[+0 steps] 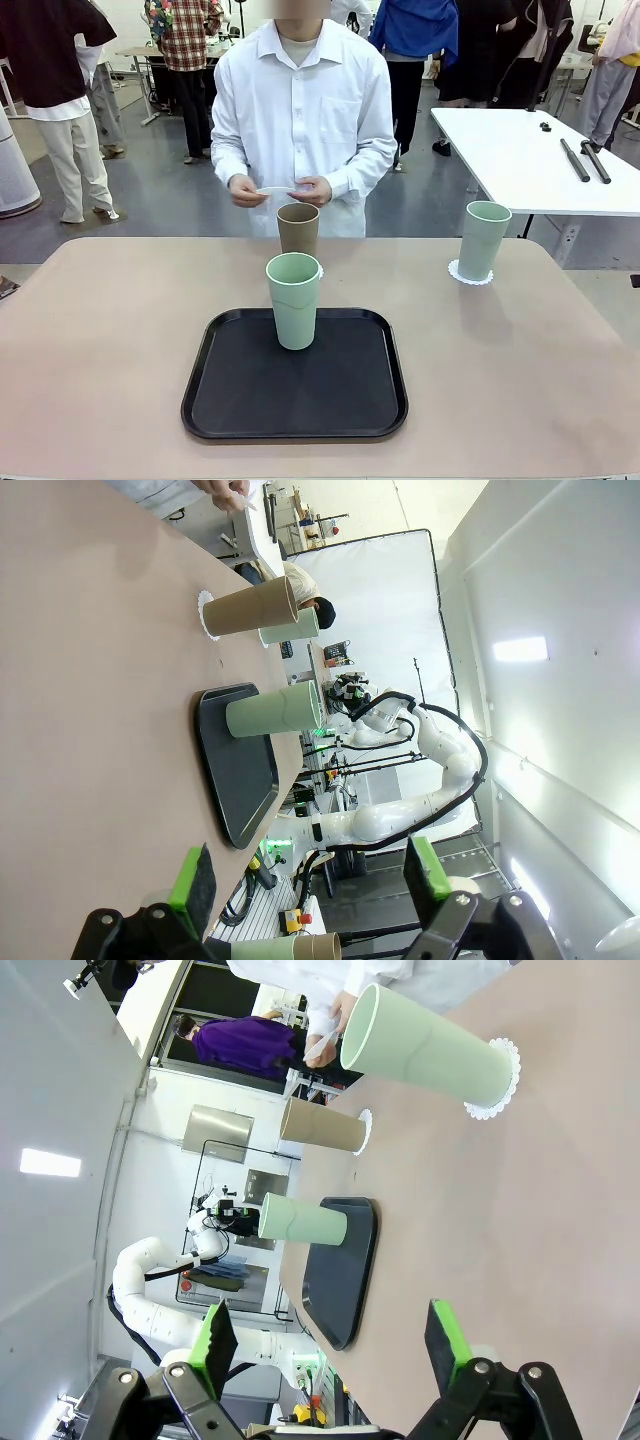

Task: Place coasters on the table and set cups on them.
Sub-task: Take one Reusable plastic cup from the Flat Tray and place it on a coaster set by the human.

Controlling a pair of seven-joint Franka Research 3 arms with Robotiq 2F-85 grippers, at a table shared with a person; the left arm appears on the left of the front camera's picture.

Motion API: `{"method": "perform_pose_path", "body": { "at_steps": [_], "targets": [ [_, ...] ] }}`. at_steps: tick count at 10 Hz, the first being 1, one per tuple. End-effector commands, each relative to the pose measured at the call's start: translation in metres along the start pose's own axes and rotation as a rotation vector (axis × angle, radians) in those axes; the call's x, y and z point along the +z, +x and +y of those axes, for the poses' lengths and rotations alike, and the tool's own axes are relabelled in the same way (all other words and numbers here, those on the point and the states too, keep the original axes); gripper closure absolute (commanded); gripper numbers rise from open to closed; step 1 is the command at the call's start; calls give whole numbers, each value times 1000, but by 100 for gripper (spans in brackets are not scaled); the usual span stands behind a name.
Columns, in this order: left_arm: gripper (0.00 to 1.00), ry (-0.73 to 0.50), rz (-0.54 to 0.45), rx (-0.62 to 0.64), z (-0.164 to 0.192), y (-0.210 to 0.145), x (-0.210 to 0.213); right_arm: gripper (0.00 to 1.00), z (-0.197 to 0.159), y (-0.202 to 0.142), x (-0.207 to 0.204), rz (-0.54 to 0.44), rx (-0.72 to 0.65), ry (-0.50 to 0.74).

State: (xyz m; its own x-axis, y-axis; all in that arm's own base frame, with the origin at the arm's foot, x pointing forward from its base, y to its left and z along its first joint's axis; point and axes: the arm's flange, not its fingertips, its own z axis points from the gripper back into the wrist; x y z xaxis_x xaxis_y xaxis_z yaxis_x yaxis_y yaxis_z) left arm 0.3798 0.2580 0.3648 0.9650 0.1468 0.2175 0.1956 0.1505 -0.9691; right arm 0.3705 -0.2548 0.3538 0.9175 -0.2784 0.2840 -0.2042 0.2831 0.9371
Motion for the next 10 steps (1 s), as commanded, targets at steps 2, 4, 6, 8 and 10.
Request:
{"method": "perform_pose_path", "body": {
  "at_steps": [2, 4, 6, 8, 10],
  "targets": [
    [0, -8, -5, -13, -2, -1, 1, 0, 0, -1, 2, -5, -1, 0],
    [0, -8, -5, -13, -2, -1, 1, 0, 0, -1, 2, -5, -1, 0],
    [0, -8, -5, -13, -2, -1, 1, 0, 0, -1, 2, -5, -1, 0],
    [0, -8, -5, -13, -2, -1, 1, 0, 0, -1, 2, -5, -1, 0],
    [0, -8, -5, -13, -2, -1, 1, 0, 0, -1, 2, -5, -1, 0]
  ]
}}
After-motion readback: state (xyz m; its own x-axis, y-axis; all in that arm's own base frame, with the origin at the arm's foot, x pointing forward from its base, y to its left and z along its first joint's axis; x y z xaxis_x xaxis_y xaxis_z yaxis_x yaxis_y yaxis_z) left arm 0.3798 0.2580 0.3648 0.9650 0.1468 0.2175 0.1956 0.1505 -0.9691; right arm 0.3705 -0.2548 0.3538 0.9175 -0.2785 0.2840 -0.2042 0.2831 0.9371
